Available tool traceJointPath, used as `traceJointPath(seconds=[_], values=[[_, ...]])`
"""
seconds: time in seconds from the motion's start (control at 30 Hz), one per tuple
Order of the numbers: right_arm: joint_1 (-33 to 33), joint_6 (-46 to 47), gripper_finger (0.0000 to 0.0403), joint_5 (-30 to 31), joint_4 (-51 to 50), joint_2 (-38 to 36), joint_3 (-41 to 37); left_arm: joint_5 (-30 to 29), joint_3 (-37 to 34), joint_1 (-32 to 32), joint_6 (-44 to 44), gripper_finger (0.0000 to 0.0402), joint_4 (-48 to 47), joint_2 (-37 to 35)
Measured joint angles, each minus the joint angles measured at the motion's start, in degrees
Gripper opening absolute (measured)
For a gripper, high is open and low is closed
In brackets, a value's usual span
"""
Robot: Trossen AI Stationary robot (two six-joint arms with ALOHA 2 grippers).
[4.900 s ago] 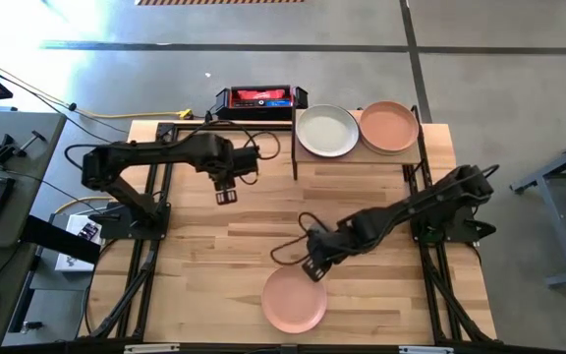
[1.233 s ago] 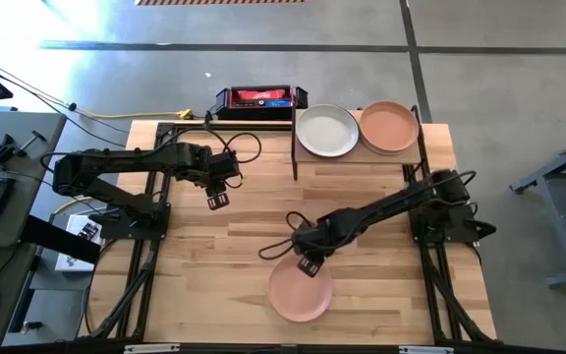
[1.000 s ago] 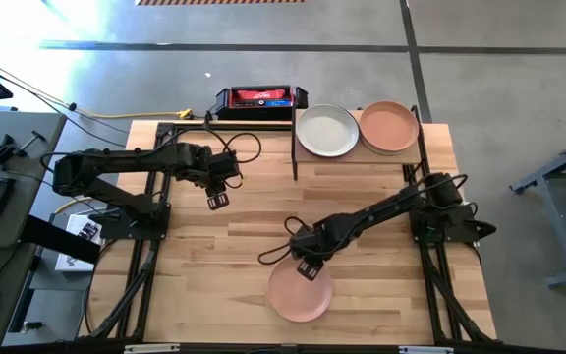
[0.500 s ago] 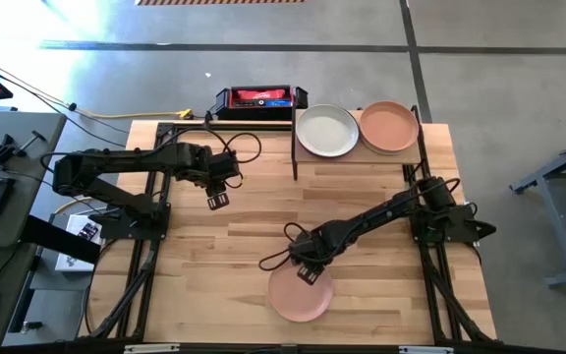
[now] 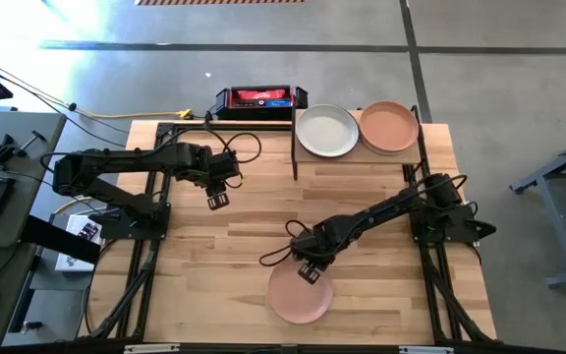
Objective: Place and stack plates onto a shelf
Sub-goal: Stack the light pink plate on top of the light gray plate
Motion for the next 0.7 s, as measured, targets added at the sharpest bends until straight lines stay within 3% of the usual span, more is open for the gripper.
traceJointPath(seconds=[0.33,0.7], values=[[-3.9,-1.1,0.0000,0.8,-4.2,-8.6,0.0,0.5,0.0,0.0,-1.0,0.0131,1.9,0.0],[-14.0,-2.9,0.0000,8.1,-13.3,-24.1,0.0,2.8,0.0,0.0,-1.5,0.0131,3.0,0.0]])
